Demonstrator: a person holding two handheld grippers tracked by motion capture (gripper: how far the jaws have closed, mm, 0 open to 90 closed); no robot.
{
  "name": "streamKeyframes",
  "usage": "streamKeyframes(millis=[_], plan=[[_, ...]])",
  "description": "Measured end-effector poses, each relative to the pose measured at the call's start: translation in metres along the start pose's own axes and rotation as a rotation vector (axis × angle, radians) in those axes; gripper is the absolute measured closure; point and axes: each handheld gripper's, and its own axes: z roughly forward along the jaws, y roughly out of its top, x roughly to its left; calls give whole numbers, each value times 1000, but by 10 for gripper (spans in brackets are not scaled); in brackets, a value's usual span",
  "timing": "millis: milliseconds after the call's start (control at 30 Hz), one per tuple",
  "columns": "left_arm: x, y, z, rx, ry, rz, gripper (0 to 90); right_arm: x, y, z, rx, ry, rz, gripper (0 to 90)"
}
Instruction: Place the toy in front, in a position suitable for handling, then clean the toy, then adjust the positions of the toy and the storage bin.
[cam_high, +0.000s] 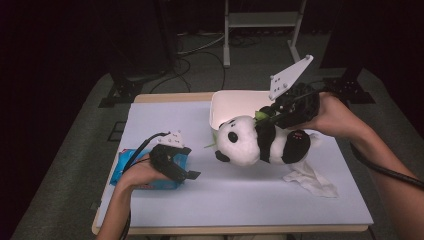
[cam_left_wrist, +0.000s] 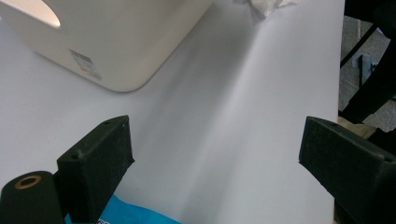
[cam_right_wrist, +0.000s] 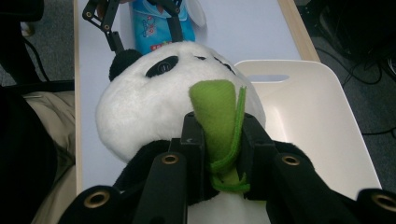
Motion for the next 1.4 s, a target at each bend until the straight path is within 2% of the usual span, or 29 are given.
streamKeyframes(millis=[900, 1133, 1400], plan=[[1, -5, -1, -6, 2, -13, 88, -19, 5, -9, -20, -26, 19, 740], [0, -8, -4, -6, 9, -17, 88, -28, 10, -10, -10, -36, 23, 740], [0, -11, -5, -9, 7, -26, 88, -44, 20, -10, -3, -50, 17, 740]])
